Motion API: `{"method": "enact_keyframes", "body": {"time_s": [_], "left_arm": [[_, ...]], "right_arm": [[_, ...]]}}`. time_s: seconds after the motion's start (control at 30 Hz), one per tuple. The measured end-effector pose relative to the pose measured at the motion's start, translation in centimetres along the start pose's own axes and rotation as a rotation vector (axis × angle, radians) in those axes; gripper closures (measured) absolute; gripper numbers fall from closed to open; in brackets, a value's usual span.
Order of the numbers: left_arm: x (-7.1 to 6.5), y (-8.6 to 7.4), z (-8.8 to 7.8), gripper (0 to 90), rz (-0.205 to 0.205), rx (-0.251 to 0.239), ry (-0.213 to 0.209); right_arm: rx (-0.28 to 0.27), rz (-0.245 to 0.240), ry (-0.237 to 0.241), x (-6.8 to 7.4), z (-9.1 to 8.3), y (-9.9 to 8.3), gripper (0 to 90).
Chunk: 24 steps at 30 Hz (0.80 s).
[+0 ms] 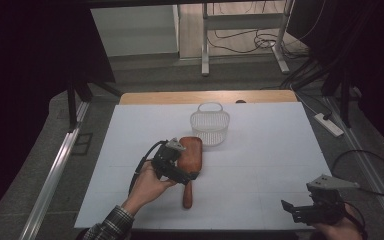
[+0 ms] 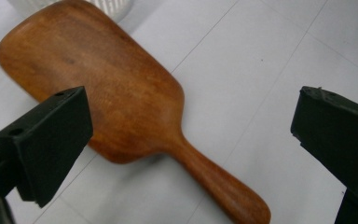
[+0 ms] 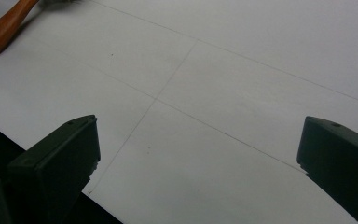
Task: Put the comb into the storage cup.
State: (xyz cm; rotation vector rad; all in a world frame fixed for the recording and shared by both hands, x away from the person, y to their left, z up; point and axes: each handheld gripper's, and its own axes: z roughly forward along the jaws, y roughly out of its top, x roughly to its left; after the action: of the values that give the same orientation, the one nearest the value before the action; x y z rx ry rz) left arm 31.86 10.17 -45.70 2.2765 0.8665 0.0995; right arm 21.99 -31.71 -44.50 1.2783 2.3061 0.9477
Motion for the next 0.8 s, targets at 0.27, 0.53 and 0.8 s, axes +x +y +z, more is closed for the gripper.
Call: {"method": "enact_keyframes", "body": {"time_s": [0.27, 0.53, 0.8], "left_arm": [[-0.5, 1.4, 1.4, 0.0, 0.029, 0.021, -0.015], [-1.4, 2.4, 2.5, 3.1, 0.066, 0.042, -0.010], [-0.9, 2.0, 2.4, 40.0, 0.052, 0.052, -0.009]], "right_arm": [[0.002, 0.000, 0.000, 0.0, 0.0, 0.0, 0.0], [0.002, -0.002, -0.002, 0.0, 0.0, 0.0, 0.0], [0.003, -0.006, -0.001, 0.0, 0.0, 0.0, 0.0]]}}
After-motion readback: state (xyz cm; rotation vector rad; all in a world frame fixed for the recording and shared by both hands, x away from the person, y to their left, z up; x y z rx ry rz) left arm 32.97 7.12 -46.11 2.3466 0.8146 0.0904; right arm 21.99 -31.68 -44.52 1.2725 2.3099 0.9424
